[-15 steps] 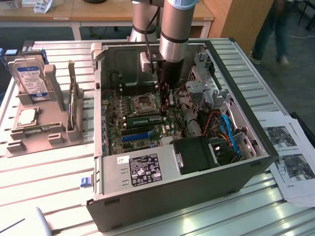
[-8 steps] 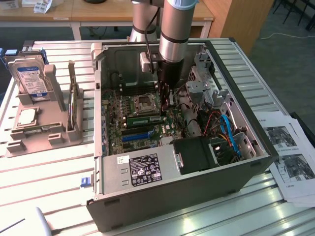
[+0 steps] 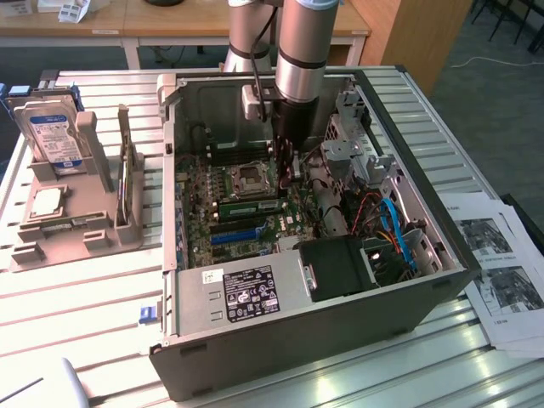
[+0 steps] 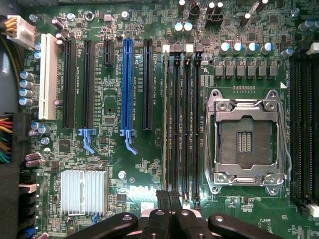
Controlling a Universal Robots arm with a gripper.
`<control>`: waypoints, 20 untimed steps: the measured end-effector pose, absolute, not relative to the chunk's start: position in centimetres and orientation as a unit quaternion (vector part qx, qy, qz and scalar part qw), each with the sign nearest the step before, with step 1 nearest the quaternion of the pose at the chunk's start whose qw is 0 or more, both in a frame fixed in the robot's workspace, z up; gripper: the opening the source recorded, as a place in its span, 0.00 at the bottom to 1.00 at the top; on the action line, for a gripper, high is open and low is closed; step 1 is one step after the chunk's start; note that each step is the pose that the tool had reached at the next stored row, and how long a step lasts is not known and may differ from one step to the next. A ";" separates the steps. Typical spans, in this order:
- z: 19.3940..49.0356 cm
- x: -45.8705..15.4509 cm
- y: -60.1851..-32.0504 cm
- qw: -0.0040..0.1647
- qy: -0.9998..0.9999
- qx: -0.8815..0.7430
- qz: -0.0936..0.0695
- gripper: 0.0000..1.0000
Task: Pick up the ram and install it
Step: 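Press down the ram until it locks into place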
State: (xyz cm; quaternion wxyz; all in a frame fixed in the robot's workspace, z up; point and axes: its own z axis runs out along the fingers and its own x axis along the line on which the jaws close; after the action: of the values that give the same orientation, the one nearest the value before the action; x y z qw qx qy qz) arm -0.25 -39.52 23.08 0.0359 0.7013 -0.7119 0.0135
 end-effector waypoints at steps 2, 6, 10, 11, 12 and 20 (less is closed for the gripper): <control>23.3 -0.3 -39.5 0.036 -0.712 0.701 0.013 0.10; 23.3 -0.3 -39.5 0.036 -0.712 0.701 0.013 0.10; 23.3 -0.7 -39.5 0.035 -0.712 0.701 0.014 0.10; 23.3 -0.9 -39.5 0.035 -0.712 0.701 0.014 0.10; 23.3 -1.1 -39.5 0.034 -0.712 0.701 0.015 0.10; 23.3 -2.7 -39.5 0.029 -0.712 0.701 0.020 0.10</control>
State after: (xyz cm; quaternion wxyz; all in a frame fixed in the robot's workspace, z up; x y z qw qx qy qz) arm -2.68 -39.52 23.34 0.0289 0.7011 -0.7122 0.0197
